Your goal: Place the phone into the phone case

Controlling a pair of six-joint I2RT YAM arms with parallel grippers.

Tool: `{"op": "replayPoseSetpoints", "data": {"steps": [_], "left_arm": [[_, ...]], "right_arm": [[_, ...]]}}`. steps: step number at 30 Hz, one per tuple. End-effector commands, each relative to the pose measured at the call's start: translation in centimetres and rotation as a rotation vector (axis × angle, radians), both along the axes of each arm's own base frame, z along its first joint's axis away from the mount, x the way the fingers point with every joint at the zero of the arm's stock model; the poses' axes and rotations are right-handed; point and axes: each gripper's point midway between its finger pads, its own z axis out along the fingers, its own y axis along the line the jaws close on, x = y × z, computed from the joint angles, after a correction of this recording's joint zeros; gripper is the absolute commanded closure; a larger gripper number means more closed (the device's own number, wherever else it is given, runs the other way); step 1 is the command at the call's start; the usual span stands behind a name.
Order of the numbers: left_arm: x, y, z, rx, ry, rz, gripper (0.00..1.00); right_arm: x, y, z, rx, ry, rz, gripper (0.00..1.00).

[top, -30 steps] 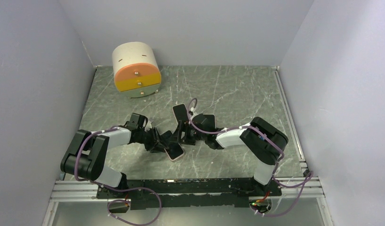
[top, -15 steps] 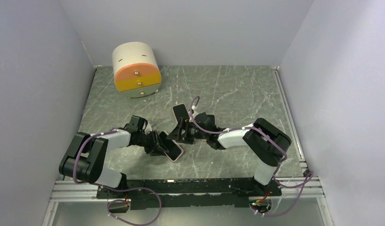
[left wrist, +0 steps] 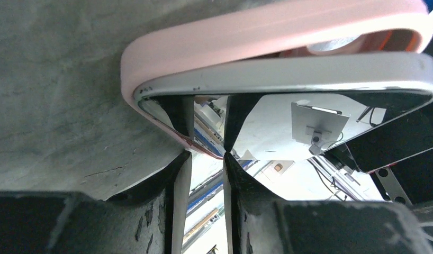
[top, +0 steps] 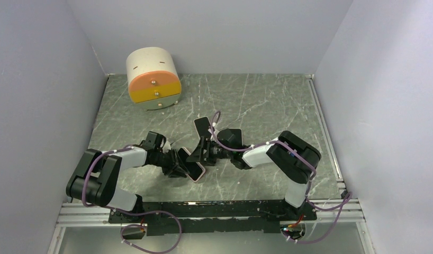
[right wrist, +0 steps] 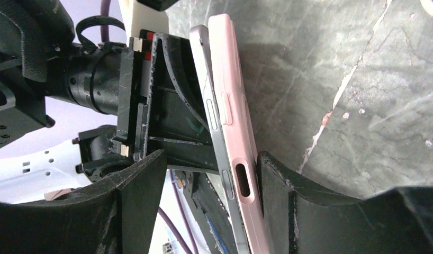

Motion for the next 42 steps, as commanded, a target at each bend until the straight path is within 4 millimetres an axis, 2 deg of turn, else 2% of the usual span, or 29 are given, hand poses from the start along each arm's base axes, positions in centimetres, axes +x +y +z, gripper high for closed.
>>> {"op": "replayPoseSetpoints", "data": {"steps": [1, 5, 16, 23, 26, 30, 35, 40, 42], "left_arm": [[2.3, 0.5, -0.1, 0.062, -0.108, 0.027, 0.65], [2.3, 0.6, -0.1, 0.070, -0.111, 0.030, 0.64], [2.4, 0.4, -0.2, 0.061, -0.117, 0.026, 0.61], [2.5, 0.5, -0.2, 0.066, -0.117, 0.029, 0.60], [2.6, 0.6, 0.5, 0.071, -0.139, 0.035, 0.56], [3.6, 0.6, 3.3, 0.066, -0.213, 0.044, 0.39], [5.3, 0.8, 9.1, 0.058, -0.384, 0.075, 0.21], [5.7, 0.4, 14.9, -0.024, -0.502, 0.080, 0.17], [5.7, 0.0, 17.4, -0.085, -0.564, 0.084, 0.15]], "right_arm": [[-2.1, 1.3, 2.1, 0.066, -0.007, 0.104, 0.36], [-1.8, 0.8, 2.1, 0.031, -0.042, 0.095, 0.51], [-1.5, 0.6, 1.7, -0.015, -0.083, 0.096, 0.99], [-1.1, 0.2, 1.9, -0.059, -0.135, 0.096, 1.00], [-0.8, -0.1, 2.1, -0.073, -0.163, 0.091, 1.00], [-0.6, -0.5, 4.0, -0.040, -0.231, 0.085, 1.00], [0.0, -2.1, 7.0, -0.023, -0.339, 0.037, 1.00], [0.1, -4.0, 10.1, 0.037, -0.434, -0.020, 1.00], [0.0, -4.8, 12.3, 0.083, -0.483, -0.057, 1.00]]}}
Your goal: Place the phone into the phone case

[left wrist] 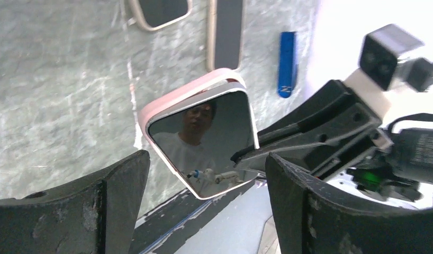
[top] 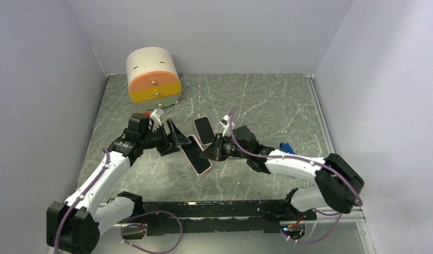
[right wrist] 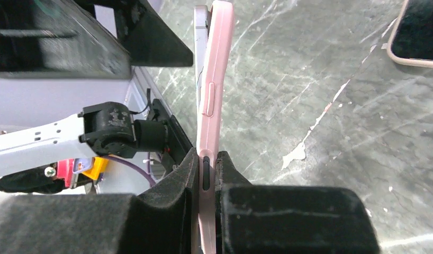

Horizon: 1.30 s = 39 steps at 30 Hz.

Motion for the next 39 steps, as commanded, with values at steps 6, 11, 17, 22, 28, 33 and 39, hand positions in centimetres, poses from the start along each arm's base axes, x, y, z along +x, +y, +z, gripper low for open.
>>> {"op": "replayPoseSetpoints", "data": {"steps": [6, 11, 17, 22, 28, 33, 39], "left_arm": [[-0.8, -1.8, 10.8, -0.226, -0.257, -0.091, 0.06], [-1.4, -2.4, 13.0, -0.306, -0.309, -0.136, 0.06], [-2.3, -3.3, 15.1, -0.418, -0.351, -0.213, 0.07], [-2.5, -3.6, 16.3, -0.487, -0.374, -0.234, 0.14], [-2.4, -3.7, 15.9, -0.496, -0.363, -0.234, 0.25], [-2.1, -3.9, 16.2, -0.520, -0.368, -0.239, 0.46], [-1.8, -3.9, 15.3, -0.506, -0.357, -0.233, 0.77]], "right_arm": [[0.2, -2.9, 10.4, 0.271, -0.272, -0.119, 1.00], [-1.0, -4.0, 14.2, 0.403, -0.338, -0.112, 1.00], [-2.0, -4.5, 16.0, 0.500, -0.337, -0.101, 1.00], [-2.9, -4.4, 17.0, 0.578, -0.342, -0.054, 1.00], [-3.3, -4.1, 16.9, 0.596, -0.329, -0.030, 1.00], [-3.2, -4.0, 16.2, 0.579, -0.313, -0.033, 1.00], [-3.0, -3.8, 15.3, 0.547, -0.302, -0.031, 1.00]]}}
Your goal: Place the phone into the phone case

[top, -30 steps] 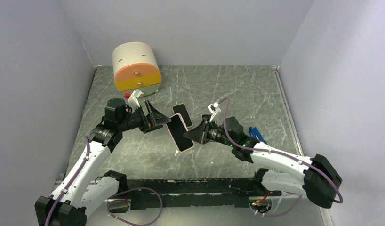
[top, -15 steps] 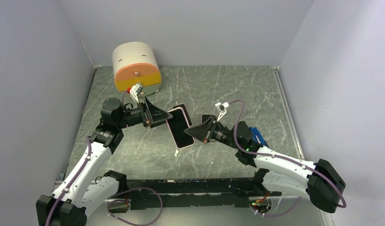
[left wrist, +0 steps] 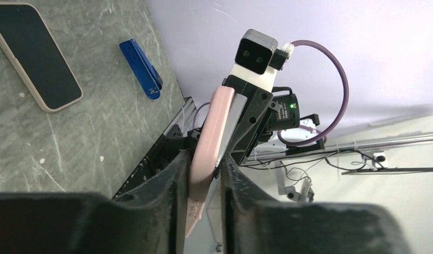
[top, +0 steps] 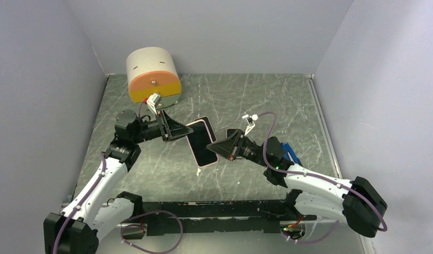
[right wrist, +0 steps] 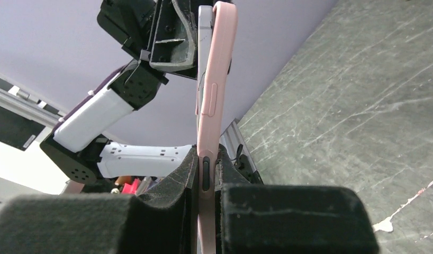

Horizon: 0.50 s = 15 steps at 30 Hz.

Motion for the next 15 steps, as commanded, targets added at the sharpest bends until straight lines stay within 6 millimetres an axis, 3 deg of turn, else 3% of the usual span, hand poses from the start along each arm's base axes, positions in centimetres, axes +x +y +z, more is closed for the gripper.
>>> {"op": "replayPoseSetpoints", "data": {"steps": [1, 3, 10, 15], "left_arm": [[-0.3, -0.1, 0.9, -0.015, -0.065, -0.024, 0.84], [-0.2, -0.1, 0.6, 0.009, -0.071, -0.025, 0.96], [-0.1, 0.5, -0.1, 0.105, -0.089, 0.014, 0.96], [-0.1, 0.4, 0.0, 0.063, -0.077, 0.018, 0.53]], "right_arm": [[-0.2, -0.1, 2.2, 0.063, -0.060, 0.009, 1.00], [-0.1, 0.1, 1.8, 0.053, -0.052, 0.011, 1.00], [0.1, 0.6, 1.8, 0.067, -0.039, 0.023, 1.00], [0.6, 0.3, 2.6, 0.100, -0.043, -0.012, 1.00]]}}
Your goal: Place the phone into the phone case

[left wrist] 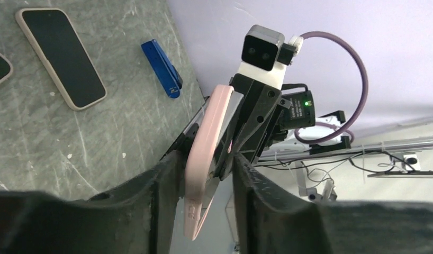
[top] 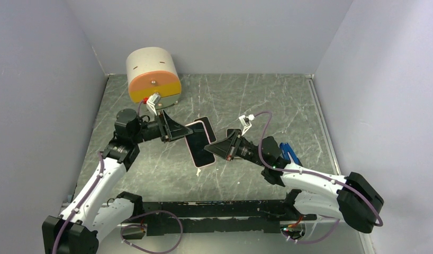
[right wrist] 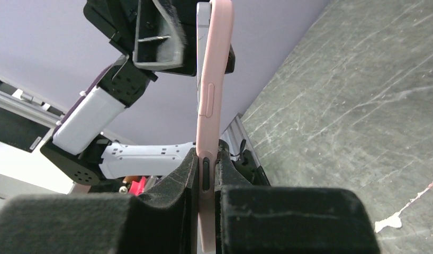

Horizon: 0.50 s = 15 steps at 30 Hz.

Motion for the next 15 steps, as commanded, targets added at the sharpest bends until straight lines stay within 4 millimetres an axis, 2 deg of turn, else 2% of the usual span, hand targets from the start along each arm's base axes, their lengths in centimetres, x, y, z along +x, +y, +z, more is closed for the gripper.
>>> {"op": "replayPoseSetpoints", "data": {"steps": [1, 3, 8, 15], "left_arm": [[-0.4, -0.2, 0.7, -0.032, -0.017, -0.007, 0.47], [-0.2, -0.4, 0.6, -0.061, -0.021, -0.008, 0.42], [-0.3, -1.2, 0.2, -0.111, 0.003, -0.042, 0.41], [-1.3, -2.8, 0.6, -0.139, -0.018, -0.111, 0.46]], "right_arm": [[0.2, -0.4, 4.1, 0.113, -0.119, -0.035, 1.00], [0.1, -0.5, 4.8, 0.130, -0.144, -0.040, 1.00], [0.4, -0.9, 6.4, 0.166, -0.188, -0.073, 1.00], [1.0, -0.4, 5.8, 0.158, -0.164, -0.081, 1.00]]}}
